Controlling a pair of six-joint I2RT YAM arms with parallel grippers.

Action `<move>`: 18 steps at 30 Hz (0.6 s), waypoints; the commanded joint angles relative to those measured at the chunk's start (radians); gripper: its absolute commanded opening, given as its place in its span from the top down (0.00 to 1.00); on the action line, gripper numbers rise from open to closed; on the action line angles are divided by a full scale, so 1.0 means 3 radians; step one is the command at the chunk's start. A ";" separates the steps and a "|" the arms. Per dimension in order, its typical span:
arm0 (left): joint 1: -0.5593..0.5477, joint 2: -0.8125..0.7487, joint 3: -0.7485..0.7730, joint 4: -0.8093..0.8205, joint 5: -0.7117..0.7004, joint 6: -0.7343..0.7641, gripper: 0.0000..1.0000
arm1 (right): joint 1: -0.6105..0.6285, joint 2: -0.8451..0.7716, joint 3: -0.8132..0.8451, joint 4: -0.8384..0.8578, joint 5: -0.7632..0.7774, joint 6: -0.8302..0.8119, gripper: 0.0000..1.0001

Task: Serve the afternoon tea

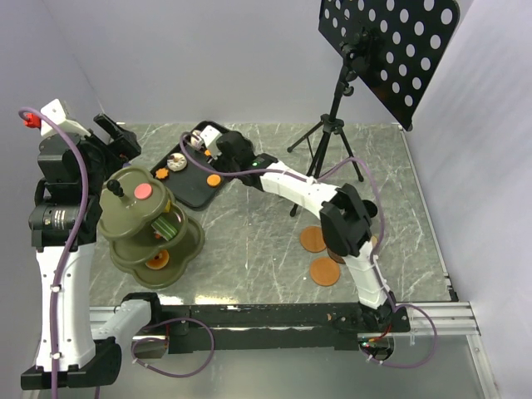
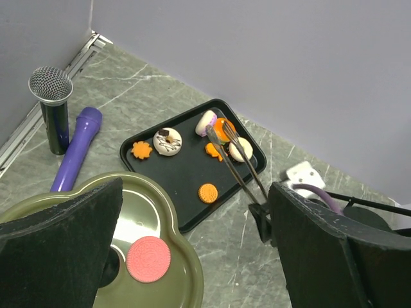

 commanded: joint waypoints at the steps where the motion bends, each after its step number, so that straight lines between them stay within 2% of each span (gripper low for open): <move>1: -0.0005 -0.0020 0.0138 -0.0016 -0.0029 -0.0014 0.00 | -0.0012 0.0158 0.0329 0.0035 0.0042 -0.0026 0.49; 18: 0.0000 0.0016 0.0184 -0.0108 -0.0029 0.0293 0.00 | -0.0150 0.0527 0.0396 0.0142 0.0149 0.0045 0.43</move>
